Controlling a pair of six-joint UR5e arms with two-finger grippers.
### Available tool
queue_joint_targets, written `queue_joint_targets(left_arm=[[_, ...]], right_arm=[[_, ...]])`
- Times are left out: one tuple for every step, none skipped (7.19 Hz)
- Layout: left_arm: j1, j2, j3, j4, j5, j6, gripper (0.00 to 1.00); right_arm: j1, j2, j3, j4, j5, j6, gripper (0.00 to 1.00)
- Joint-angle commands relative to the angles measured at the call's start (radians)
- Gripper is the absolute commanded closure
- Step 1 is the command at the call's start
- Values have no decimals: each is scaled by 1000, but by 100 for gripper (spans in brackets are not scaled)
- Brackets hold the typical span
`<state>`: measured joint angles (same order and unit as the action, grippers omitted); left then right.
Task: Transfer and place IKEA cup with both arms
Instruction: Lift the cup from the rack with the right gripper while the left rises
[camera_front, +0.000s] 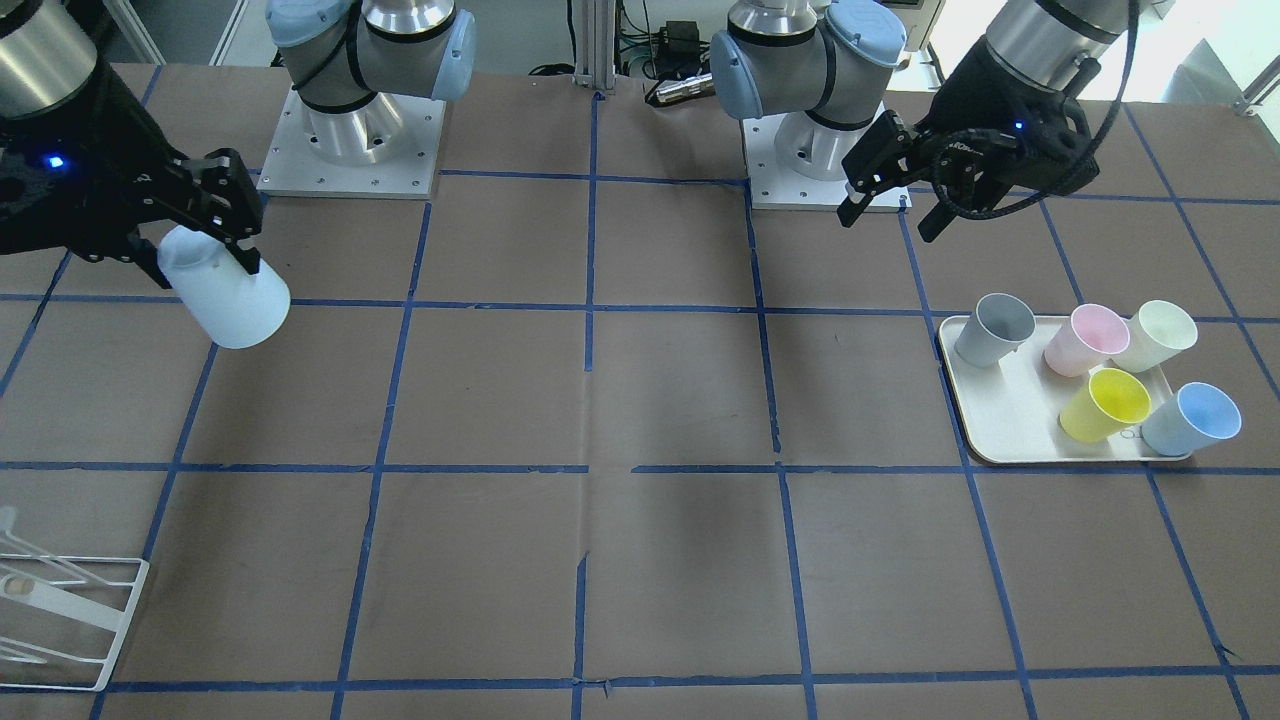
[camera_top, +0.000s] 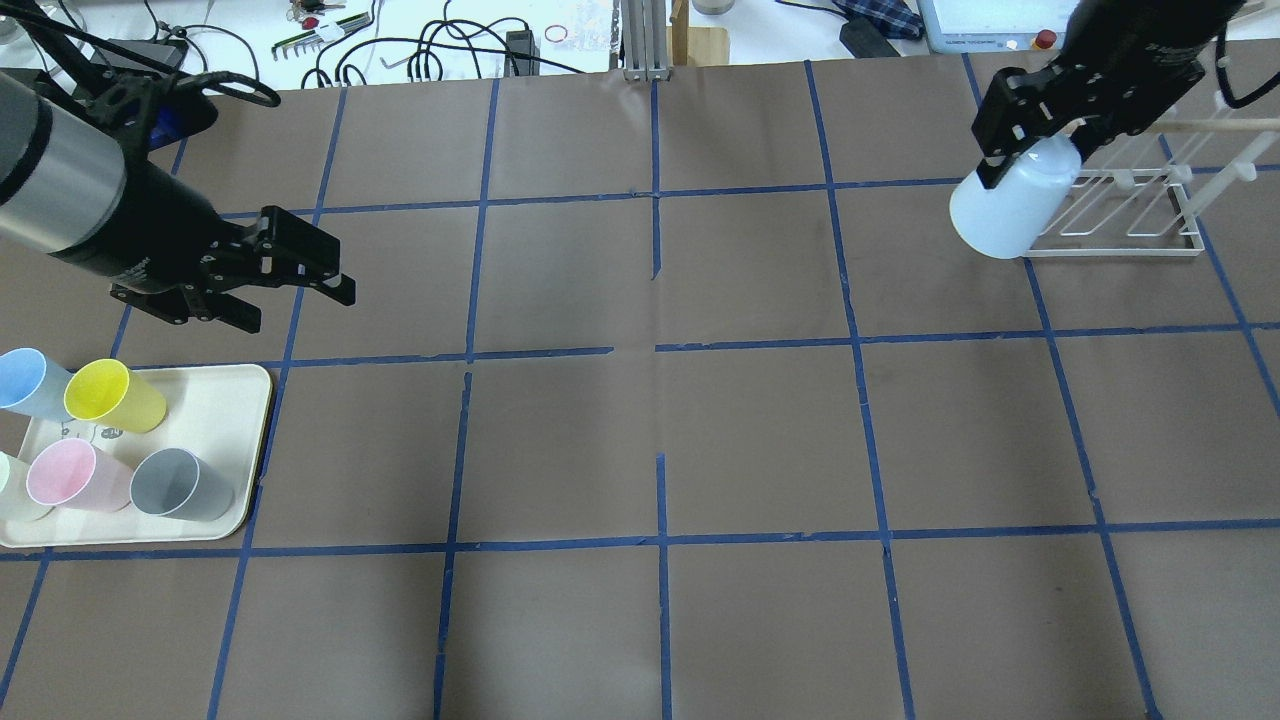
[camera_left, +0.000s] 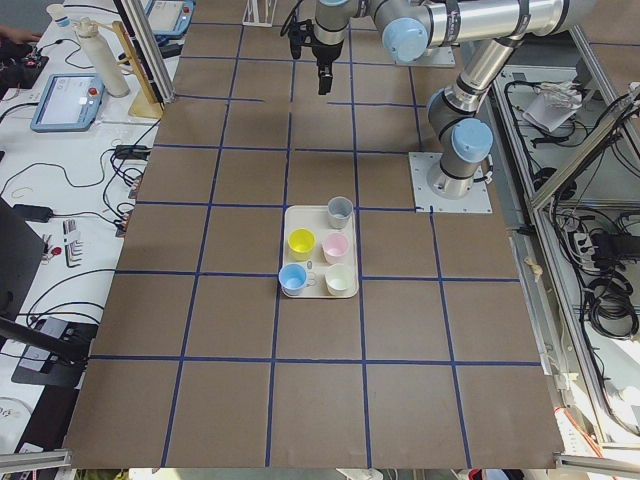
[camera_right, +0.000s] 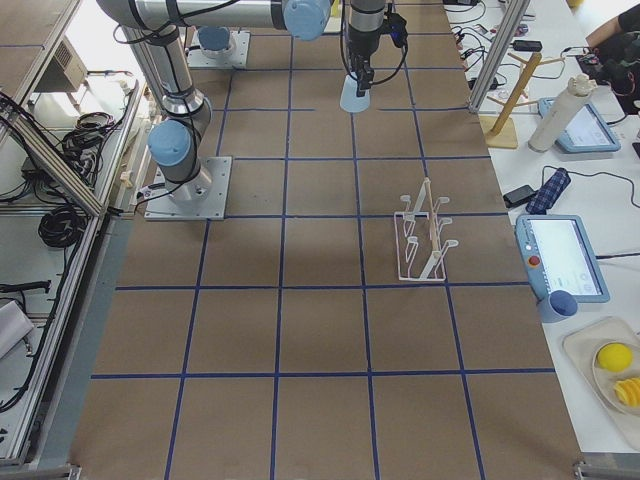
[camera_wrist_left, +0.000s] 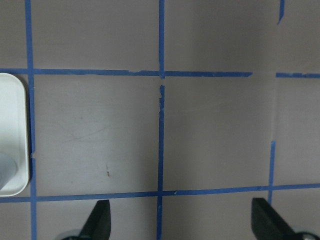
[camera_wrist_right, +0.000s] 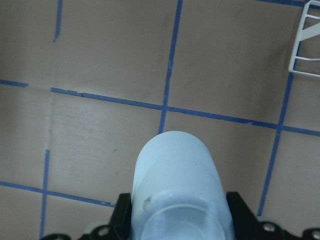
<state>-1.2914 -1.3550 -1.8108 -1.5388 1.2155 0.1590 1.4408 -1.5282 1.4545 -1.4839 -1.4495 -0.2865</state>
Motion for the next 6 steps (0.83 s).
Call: queue_joint_targets(left_arm=[[73, 1, 1, -64, -242, 22, 0], [76, -4, -2, -81, -381, 21, 0], [78, -7, -7, -98, -478, 21, 0], [78, -10, -19, -106, -590, 19, 0], [78, -16, -21, -150, -699, -5, 0], [75, -18, -21, -188, -738, -9, 0]], right_arm=[[23, 2, 1, 71, 214, 94, 67], [18, 11, 3, 135, 330, 93, 68], [0, 16, 3, 180, 456, 93, 68], [-29, 19, 3, 226, 531, 92, 68], [-71, 38, 3, 299, 625, 84, 67], [-109, 49, 3, 414, 749, 78, 67]])
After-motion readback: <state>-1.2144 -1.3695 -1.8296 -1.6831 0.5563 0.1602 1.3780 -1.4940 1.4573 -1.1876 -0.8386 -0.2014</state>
